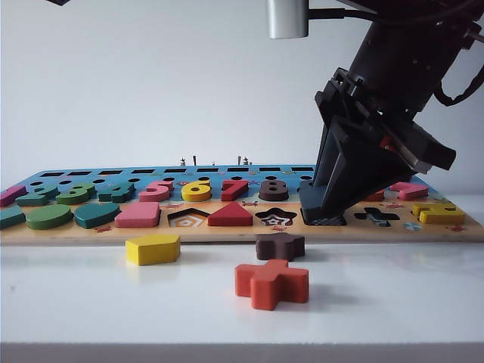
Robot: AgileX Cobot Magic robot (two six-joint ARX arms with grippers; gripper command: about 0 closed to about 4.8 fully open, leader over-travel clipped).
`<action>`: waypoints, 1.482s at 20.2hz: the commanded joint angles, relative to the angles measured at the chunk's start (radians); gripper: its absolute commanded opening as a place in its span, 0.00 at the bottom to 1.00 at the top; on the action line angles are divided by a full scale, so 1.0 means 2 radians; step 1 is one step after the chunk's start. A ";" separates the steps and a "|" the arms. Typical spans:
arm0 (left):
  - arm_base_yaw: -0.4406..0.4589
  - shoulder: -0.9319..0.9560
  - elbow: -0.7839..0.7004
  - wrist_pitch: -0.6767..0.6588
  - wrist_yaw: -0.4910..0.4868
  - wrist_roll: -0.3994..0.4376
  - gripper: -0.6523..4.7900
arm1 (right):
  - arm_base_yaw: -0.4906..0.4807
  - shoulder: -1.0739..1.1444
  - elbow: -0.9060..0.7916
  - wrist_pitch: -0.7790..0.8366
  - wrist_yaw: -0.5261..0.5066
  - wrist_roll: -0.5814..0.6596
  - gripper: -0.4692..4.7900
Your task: Insert the cube into the slot.
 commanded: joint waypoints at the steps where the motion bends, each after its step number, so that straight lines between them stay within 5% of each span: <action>1: 0.000 0.000 0.002 0.007 0.001 0.001 0.16 | 0.001 -0.001 0.001 0.006 0.000 0.000 0.24; 12: 0.000 0.000 0.002 0.007 0.001 0.001 0.16 | 0.001 -0.001 0.001 -0.005 0.000 0.004 0.24; 30: 0.000 0.000 0.002 0.007 0.001 0.001 0.16 | 0.001 -0.001 0.001 -0.004 -0.002 0.010 0.50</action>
